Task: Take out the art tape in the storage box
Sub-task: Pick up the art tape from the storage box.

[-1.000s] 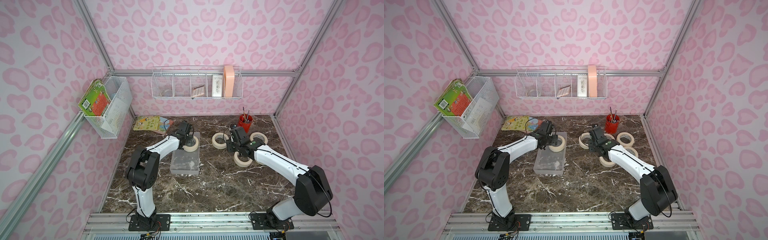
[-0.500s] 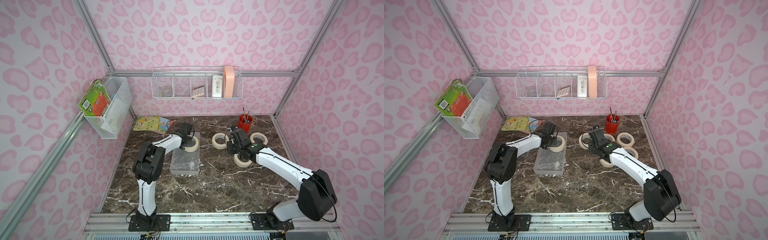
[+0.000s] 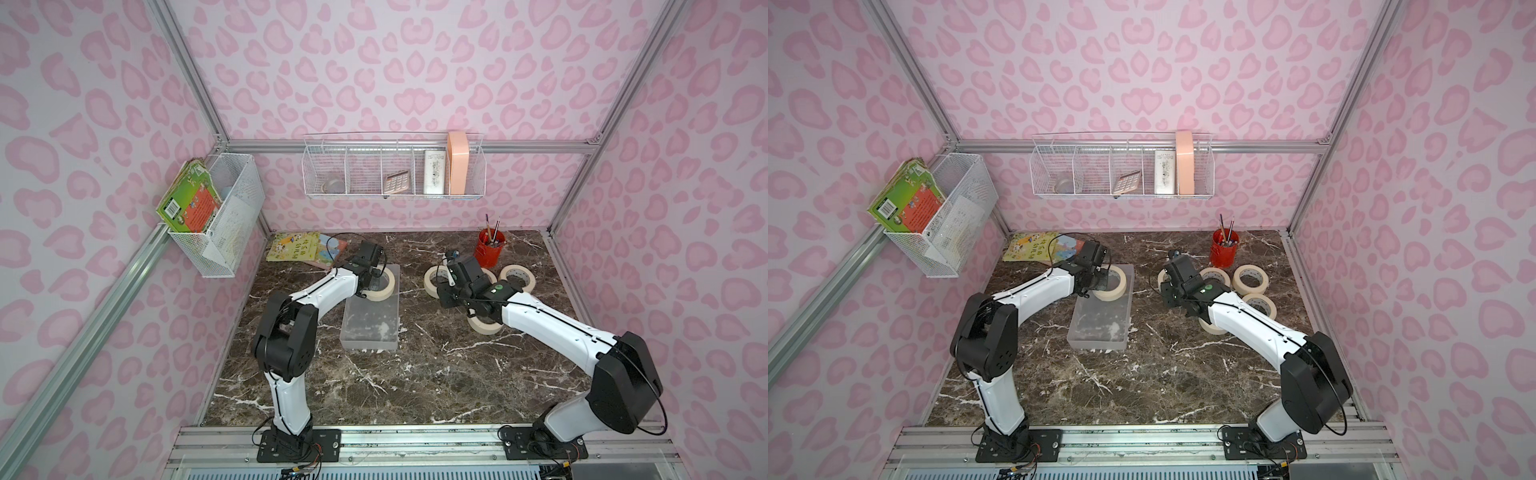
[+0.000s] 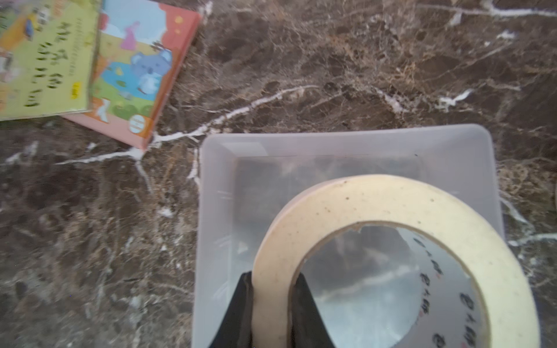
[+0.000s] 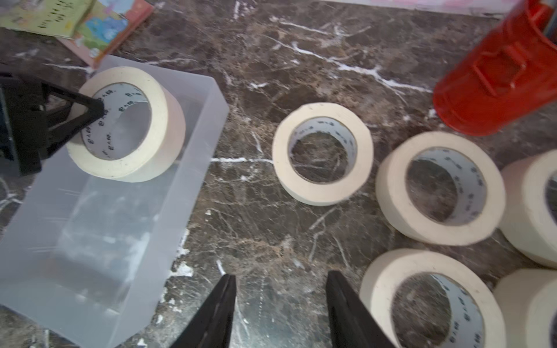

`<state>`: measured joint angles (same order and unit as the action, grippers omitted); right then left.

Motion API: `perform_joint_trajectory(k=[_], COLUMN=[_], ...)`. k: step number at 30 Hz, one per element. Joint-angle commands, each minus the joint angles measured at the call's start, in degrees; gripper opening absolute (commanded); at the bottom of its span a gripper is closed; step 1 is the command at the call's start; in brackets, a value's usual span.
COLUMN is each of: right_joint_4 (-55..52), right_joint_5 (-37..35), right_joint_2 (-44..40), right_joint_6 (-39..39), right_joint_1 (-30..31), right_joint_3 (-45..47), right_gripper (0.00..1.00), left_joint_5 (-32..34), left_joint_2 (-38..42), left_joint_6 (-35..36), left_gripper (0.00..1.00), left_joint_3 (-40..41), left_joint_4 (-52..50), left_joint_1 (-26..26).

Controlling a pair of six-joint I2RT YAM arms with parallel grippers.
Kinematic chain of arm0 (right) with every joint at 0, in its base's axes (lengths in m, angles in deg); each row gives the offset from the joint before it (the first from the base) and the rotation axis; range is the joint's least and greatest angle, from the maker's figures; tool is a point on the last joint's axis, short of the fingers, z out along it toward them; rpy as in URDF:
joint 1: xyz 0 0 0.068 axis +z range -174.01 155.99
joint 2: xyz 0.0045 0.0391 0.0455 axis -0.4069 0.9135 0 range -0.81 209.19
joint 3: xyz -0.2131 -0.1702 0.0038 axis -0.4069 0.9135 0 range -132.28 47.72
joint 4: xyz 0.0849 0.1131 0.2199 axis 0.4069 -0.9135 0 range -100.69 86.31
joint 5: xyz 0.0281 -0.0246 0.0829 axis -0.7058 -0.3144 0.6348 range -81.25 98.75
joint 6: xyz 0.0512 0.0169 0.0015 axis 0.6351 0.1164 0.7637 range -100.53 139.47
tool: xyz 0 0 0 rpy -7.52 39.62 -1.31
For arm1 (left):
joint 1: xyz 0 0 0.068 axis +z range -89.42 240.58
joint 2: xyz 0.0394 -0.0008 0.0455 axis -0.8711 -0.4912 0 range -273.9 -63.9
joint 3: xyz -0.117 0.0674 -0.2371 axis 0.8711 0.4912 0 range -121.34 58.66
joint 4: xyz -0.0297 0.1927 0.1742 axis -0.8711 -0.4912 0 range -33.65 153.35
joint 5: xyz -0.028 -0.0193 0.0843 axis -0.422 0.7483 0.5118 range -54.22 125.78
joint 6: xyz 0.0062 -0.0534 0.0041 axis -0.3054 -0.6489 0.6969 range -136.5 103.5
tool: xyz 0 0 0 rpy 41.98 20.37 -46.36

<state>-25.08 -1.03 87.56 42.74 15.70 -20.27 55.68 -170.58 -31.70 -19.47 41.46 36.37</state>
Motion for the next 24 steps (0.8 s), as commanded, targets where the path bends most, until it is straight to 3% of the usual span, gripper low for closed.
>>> perform_joint_trajectory(k=[1,6,20,24], right_joint_4=[1.5,3.4,7.5,7.3], right_joint_5=[2.7,5.1,9.8,9.0], right_joint_2=[2.5,7.2,13.3,14.5], right_joint_6=[-0.9,-1.0,0.6,0.8], right_joint_1=[1.7,4.0,4.4,4.2], right_joint_3=[-3.4,-8.1,-9.5,-9.5], right_gripper=[0.51,0.51,0.51,0.43], left_joint_5=[7.3,8.4,5.2,4.4], left_joint_2=[2.8,5.6,10.4,12.3], left_joint_6=[2.7,2.0,-1.3,-2.0], left_gripper=[0.07,0.07,0.06,0.06], left_joint_3=[1.1,2.9,3.9,4.4], left_joint_4=[-2.2,-3.1,-4.2,-4.3], left_joint_1=[-2.4,-7.1,-13.3,-13.7])
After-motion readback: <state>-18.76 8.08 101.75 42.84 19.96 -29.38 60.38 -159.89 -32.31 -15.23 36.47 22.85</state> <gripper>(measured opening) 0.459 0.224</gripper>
